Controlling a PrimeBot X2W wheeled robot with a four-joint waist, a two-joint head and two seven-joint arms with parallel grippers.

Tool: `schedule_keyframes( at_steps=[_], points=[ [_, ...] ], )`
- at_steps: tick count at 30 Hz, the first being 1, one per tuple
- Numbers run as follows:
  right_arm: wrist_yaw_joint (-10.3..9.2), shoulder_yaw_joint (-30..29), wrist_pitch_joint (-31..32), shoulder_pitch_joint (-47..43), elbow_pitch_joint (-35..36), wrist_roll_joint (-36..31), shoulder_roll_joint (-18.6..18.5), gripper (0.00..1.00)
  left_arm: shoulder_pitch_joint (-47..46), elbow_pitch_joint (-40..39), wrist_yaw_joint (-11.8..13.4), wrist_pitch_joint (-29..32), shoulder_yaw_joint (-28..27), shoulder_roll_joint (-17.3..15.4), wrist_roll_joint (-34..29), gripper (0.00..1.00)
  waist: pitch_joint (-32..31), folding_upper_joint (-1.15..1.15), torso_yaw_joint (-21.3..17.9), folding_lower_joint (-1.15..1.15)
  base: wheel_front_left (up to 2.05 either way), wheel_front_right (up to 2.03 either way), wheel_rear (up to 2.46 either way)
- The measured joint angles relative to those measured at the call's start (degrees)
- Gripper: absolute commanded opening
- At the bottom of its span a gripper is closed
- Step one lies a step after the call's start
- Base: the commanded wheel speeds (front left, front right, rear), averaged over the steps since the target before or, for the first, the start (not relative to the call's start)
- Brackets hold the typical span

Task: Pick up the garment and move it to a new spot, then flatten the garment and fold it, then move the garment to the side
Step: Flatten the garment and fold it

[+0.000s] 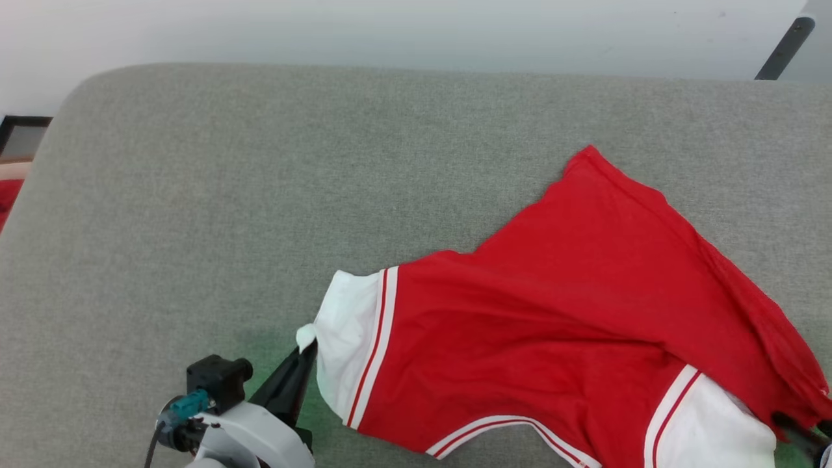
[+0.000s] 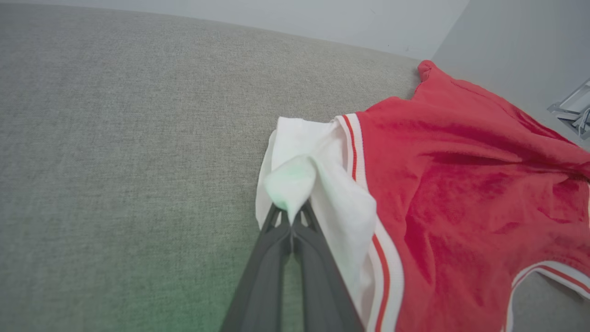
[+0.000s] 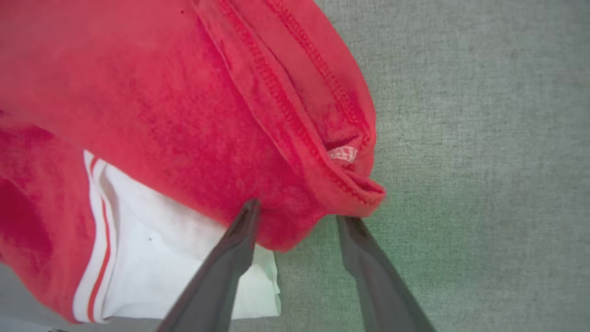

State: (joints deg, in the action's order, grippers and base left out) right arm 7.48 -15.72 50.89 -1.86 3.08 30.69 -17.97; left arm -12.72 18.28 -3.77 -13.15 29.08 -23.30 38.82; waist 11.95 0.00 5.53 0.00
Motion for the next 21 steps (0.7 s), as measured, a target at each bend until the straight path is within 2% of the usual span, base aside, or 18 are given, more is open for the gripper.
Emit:
schedule_keyframes(
  at_steps=[8, 12, 16, 21],
  points=[
    [0.00, 0.0, 1.6, -3.6, 9.7, 1.1, -1.4, 1.00, 1.0, -0.4, 0.2, -0.2, 0.2, -0.2, 0.1, 0.00, -0.9, 0.00, -0.1, 0.00, 0.00, 0.00, 0.00],
    [0.00, 1.1, 2.4, -2.2, 15.3, 1.2, -3.7, 1.00, 1.0, -0.8, 0.3, -0.3, 0.5, -0.1, 0.1, 0.00, -0.8, 0.00, 0.3, 0.00, 0.00, 0.00, 0.00],
    [0.00, 5.4, 0.3, 4.2, 17.0, 1.0, -8.5, 1.00, 0.4, -1.1, 0.2, -0.2, 1.3, 0.6, -0.1, 0.00, -0.2, 0.00, 1.1, 0.00, 0.00, 0.00, 0.00],
    [0.01, 13.3, -5.0, 14.4, 11.9, 0.9, -15.2, 1.00, -1.8, -0.7, -0.4, -0.2, 2.6, 1.9, -0.6, 0.00, 0.8, 0.00, 3.1, 0.00, 0.00, 0.00, 0.00]
  ],
)
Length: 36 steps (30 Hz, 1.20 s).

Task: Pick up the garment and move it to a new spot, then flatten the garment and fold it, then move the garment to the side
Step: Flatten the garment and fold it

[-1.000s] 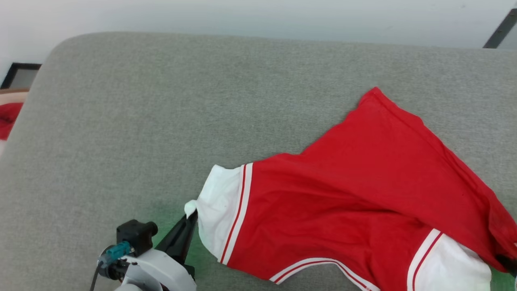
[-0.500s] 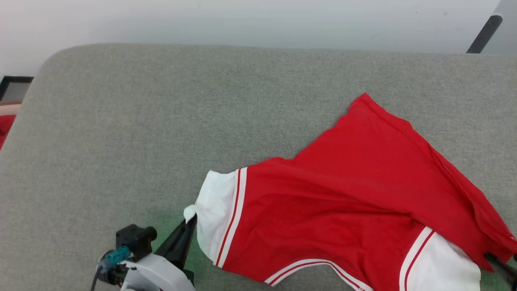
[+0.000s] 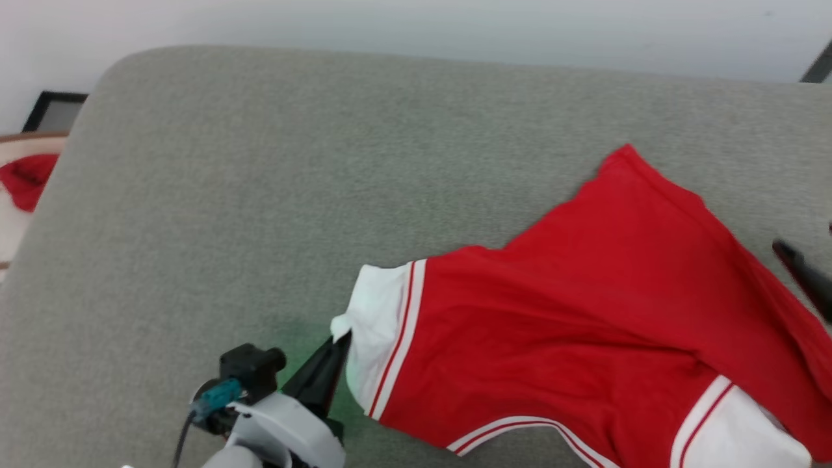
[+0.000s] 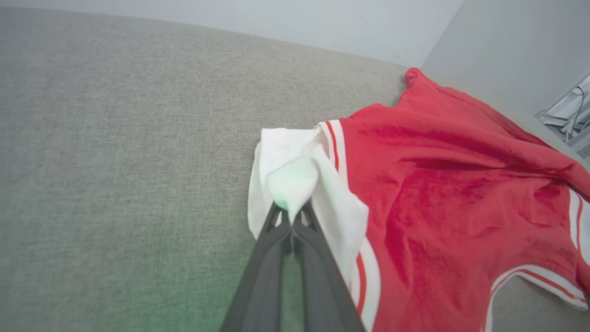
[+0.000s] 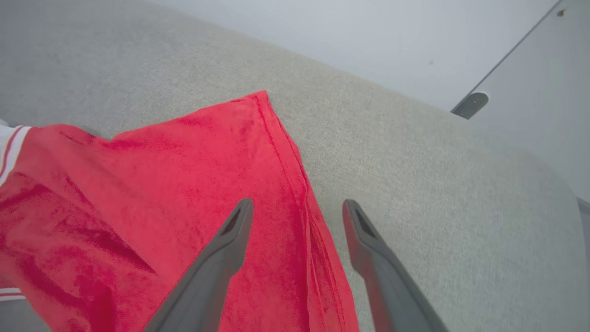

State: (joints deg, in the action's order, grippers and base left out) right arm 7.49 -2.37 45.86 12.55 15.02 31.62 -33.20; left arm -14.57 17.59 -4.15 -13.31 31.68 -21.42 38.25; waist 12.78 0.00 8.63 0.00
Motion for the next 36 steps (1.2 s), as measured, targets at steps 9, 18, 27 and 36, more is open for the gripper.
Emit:
schedule_keyframes(
  at_steps=[9, 18, 27, 36],
  points=[
    [0.02, 17.0, -6.9, 19.9, -17.6, 1.7, -8.2, 1.00, -4.5, 2.5, -1.7, -0.4, 3.0, 3.7, -0.6, 0.00, 2.4, 0.00, 5.3, 0.00, 0.00, 0.00, 0.00],
    [0.03, 30.5, -5.9, 35.0, -33.1, 6.4, -12.3, 1.00, -8.4, 5.4, -2.9, -1.3, 6.1, 7.2, -0.7, 0.00, 5.9, 0.00, 11.3, 0.00, 0.00, 0.00, 0.00],
    [0.02, 39.9, -0.1, 42.4, -42.7, 11.5, -13.0, 1.00, -10.5, 7.2, -3.2, -1.6, 8.3, 9.4, -0.4, 0.00, 9.4, 0.00, 16.3, 0.00, 0.00, 0.00, 0.00],
    [0.12, 43.5, 7.8, 48.2, -49.7, 15.3, -13.3, 0.00, -11.2, 6.4, -3.2, -1.6, 9.2, 9.9, 0.6, 0.00, 11.4, 0.00, 18.6, 0.00, 0.00, 0.00, 0.00]
  ],
)
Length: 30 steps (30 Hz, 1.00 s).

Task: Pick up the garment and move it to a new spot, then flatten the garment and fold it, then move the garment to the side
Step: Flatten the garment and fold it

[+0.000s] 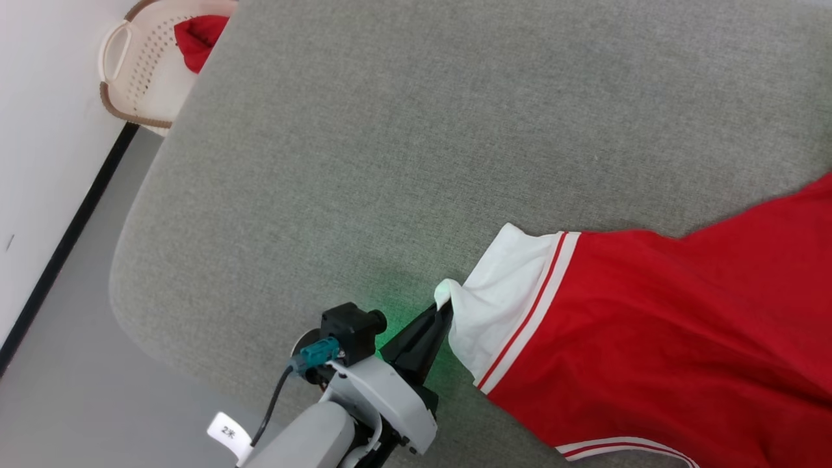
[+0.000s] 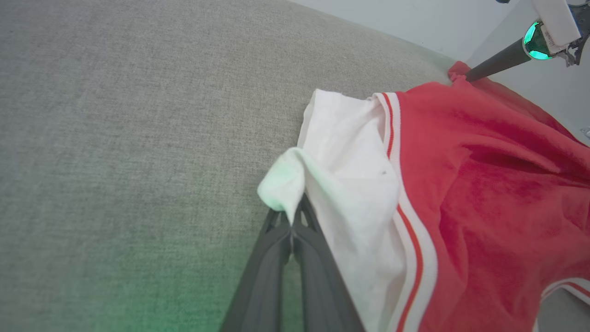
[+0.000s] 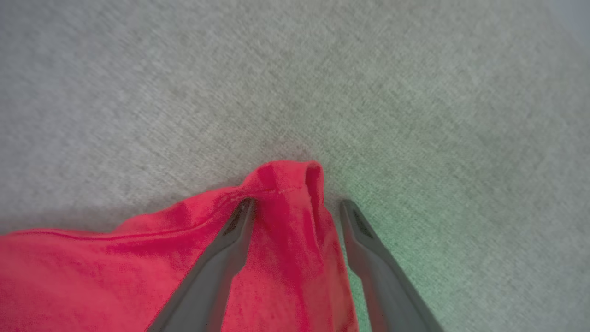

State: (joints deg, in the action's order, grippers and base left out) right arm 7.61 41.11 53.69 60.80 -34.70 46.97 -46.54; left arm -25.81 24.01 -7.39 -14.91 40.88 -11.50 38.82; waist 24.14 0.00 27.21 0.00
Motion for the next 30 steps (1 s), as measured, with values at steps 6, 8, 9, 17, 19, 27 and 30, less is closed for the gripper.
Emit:
schedule_keyframes(
  at_steps=[6, 8, 9, 17, 19, 27, 30],
  points=[
    [-0.04, -0.7, 3.8, 2.3, -4.5, -0.8, 1.4, 0.00, 0.0, -0.2, 0.0, 0.0, -0.5, -0.1, 0.1, 0.00, 0.1, 0.00, -0.3, 0.00, 0.00, 0.00, 0.00],
    [-0.04, -1.2, 3.8, 2.9, -5.5, -1.4, 2.3, 0.00, 0.1, -0.1, 0.0, 0.0, -0.8, -0.2, 0.1, 0.00, 0.1, 0.00, -0.6, 0.00, 0.00, 0.00, 0.00],
    [-0.04, -1.5, 3.7, 3.0, -5.8, -1.6, 2.7, 0.00, 0.1, 0.0, 0.0, 0.0, -0.9, -0.3, 0.1, 0.00, 0.0, 0.00, -0.8, 0.00, 0.00, 0.00, 0.00],
    [-0.08, -3.8, -0.5, 3.7, -6.6, -2.4, 6.0, 0.00, -1.6, -1.0, 0.0, 1.6, -0.3, -5.2, 3.8, 0.00, -1.7, 0.00, -3.5, 0.00, 0.00, 0.00, 0.00],
    [-0.08, -4.1, -2.2, 4.4, -5.8, -2.8, 6.5, 0.00, -3.1, -2.3, 0.0, 3.2, -0.8, -7.5, 4.7, 0.00, -2.4, 0.00, -4.3, 0.00, 0.00, 0.00, 0.00],
    [-0.08, -4.6, -9.8, 5.9, -1.9, -3.2, 8.0, 0.00, -11.8, -7.5, 0.9, 13.6, -4.5, -17.0, 5.3, 0.00, -6.5, 0.00, -8.1, 0.00, 0.00, 0.00, 0.00],
    [-0.08, -4.5, -12.9, 7.0, -0.5, -3.6, 8.1, 0.00, -16.3, -8.3, 1.4, 17.9, -5.5, -20.0, 5.2, 0.00, -8.3, 0.00, -9.7, 0.00, 0.00, 0.00, 0.00]
  ],
)
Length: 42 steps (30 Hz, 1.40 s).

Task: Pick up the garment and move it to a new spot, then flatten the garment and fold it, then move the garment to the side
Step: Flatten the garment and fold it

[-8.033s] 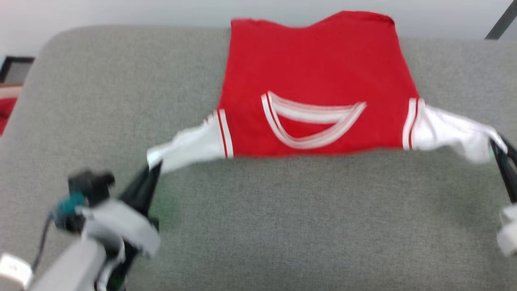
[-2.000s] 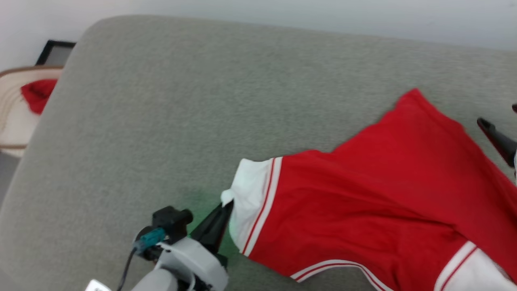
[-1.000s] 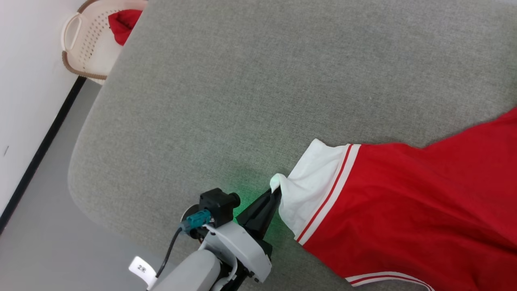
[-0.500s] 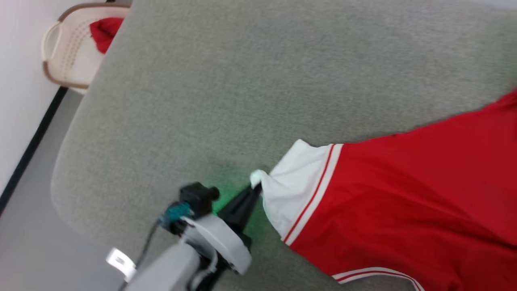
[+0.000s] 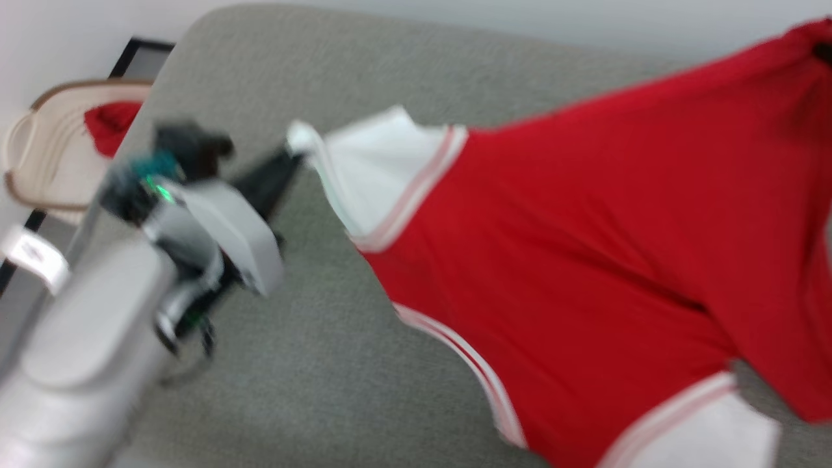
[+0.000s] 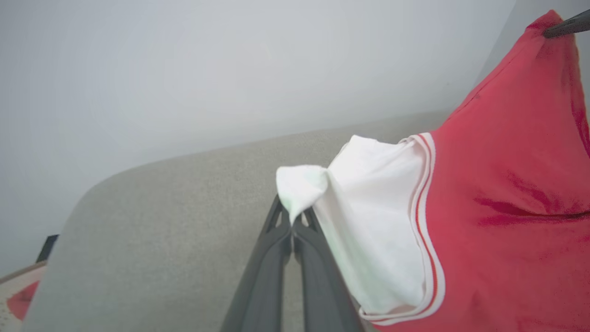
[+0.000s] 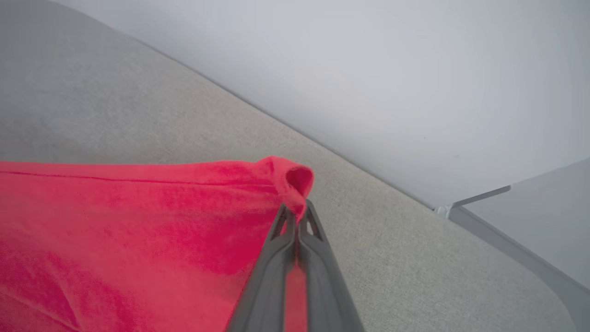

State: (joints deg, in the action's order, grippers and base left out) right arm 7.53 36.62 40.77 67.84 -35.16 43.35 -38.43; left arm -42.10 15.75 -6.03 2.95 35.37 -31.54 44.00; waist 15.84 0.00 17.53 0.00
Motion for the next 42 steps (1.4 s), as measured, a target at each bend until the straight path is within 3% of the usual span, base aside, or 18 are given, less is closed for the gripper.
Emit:
schedule_keyframes(
  at_steps=[7, 14, 28, 42],
  points=[
    [0.00, 0.0, -6.7, 1.9, 0.6, -1.6, 0.7, 0.00, -11.9, 2.6, 0.1, 7.9, -1.5, -2.6, -0.4, 0.00, -4.2, 0.00, -3.6, 0.00, 0.00, 0.00, 0.00],
    [0.00, -1.6, -13.8, 5.4, -2.6, -5.4, 3.0, 0.00, -25.0, 10.8, -0.1, 12.4, -1.4, -1.1, -1.7, 0.00, -7.8, 0.00, -7.1, 0.00, 0.00, 0.00, 0.00],
    [0.01, -6.5, -28.7, 13.0, -12.1, -16.0, 10.5, 0.00, -46.6, 29.8, 0.0, 3.3, -1.5, 2.7, -8.2, 0.00, -11.1, 0.00, -13.4, 0.00, 0.00, 0.00, 0.00],
    [0.01, -7.2, -28.9, 19.5, -14.8, -17.6, 11.9, 0.00, -56.8, 39.3, -1.5, 1.0, 1.9, 3.5, -8.2, 0.00, -5.9, 0.00, -15.5, 0.01, 0.00, 0.00, 0.00]
  ],
)
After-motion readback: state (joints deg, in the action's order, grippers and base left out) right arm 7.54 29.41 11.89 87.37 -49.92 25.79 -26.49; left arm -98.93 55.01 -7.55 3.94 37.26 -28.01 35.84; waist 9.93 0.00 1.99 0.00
